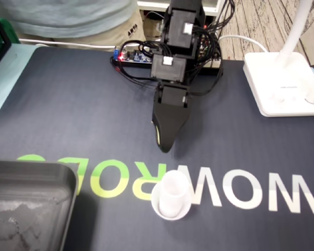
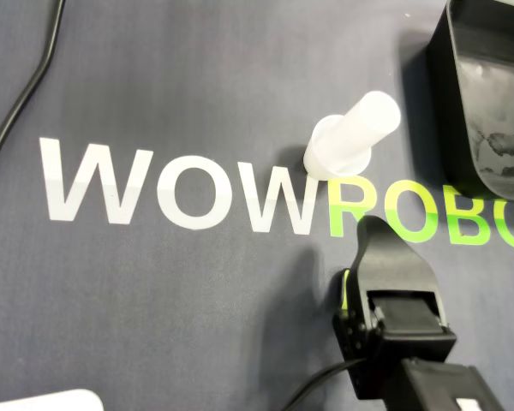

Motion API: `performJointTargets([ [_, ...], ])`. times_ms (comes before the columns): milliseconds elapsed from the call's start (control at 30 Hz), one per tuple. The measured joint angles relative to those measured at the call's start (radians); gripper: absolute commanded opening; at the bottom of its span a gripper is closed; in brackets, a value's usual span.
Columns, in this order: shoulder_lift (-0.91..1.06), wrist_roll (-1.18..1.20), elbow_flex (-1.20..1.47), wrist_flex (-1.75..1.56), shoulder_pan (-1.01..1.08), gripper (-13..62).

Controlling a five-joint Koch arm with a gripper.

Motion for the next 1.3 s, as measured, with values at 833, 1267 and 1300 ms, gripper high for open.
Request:
performJointTargets([
  [833,0.0,0.0,0.002,-0.002,-0.006,33.6],
  [1267,0.0,-0.002,0.002,-0.083,0.003,33.7],
  [1300,0.0,-0.006,0.002,-0.086,0.003,33.8],
])
